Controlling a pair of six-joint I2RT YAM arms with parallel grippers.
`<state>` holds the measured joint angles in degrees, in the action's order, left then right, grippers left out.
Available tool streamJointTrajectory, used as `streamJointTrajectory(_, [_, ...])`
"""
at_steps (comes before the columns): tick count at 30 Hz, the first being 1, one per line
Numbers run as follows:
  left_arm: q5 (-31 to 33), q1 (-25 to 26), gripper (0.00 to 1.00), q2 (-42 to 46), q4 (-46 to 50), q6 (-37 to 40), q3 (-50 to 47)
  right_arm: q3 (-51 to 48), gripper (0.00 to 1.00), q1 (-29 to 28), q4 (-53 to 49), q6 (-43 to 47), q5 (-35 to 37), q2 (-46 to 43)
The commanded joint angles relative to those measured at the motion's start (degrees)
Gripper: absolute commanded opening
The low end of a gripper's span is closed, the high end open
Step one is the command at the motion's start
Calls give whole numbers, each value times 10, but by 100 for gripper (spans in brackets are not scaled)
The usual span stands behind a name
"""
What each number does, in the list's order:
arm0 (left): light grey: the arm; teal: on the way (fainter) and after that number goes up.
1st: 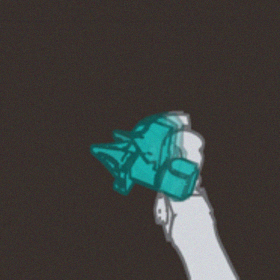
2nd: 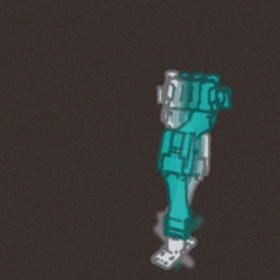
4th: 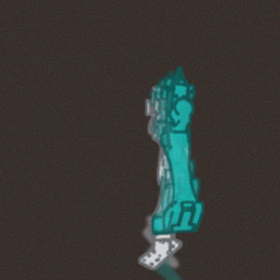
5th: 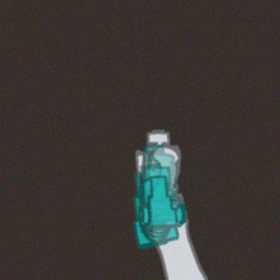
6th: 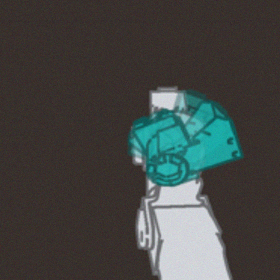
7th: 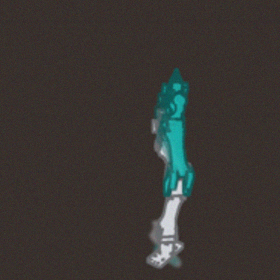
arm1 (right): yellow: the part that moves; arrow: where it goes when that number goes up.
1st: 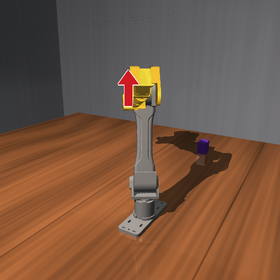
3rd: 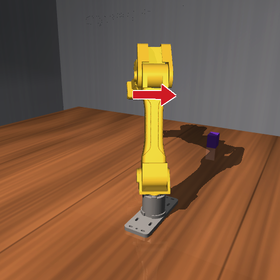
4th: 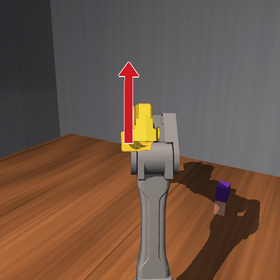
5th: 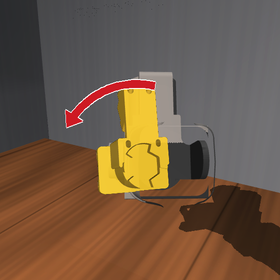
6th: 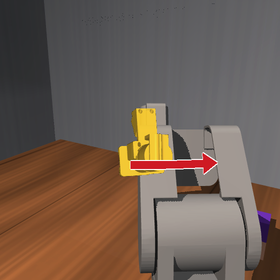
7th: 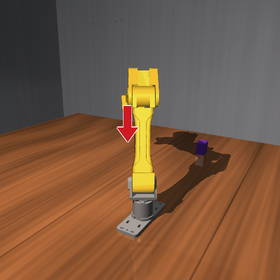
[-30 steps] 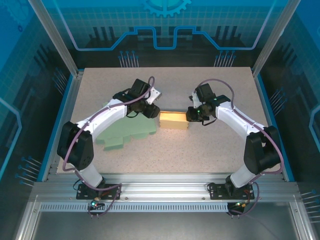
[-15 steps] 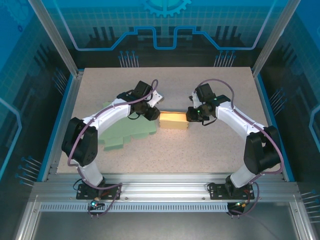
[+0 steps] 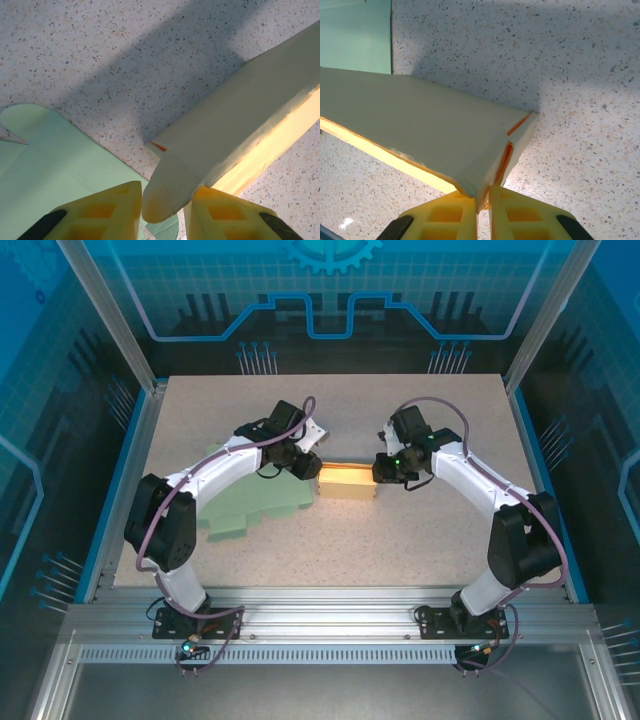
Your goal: Fold the paper box
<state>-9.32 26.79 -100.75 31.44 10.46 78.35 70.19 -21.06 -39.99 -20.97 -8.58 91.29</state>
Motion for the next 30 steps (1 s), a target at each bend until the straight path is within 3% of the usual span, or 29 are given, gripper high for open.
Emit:
streamJointTrajectory(1, [4,-1,30,14,6,-5,17,15,14,-8,-16,7,-10,-7])
streamJointTrajectory(4, [16,-1,30,11,4,-4,23,16,14,-8,-17,7,-11,-7])
streamJointTrajectory(12, [9,-1,17,8,5,-4,27,18,14,-8,-18,8,-11,-10])
streamJointTrajectory(22, [-47,-1,5,22,9,-48,33,20,14,-9,-19,8,-9,-8])
streamJointTrajectory(30, [-115,-1,5,20,25,-115,50,17,14,-9,-19,9,-2,-6])
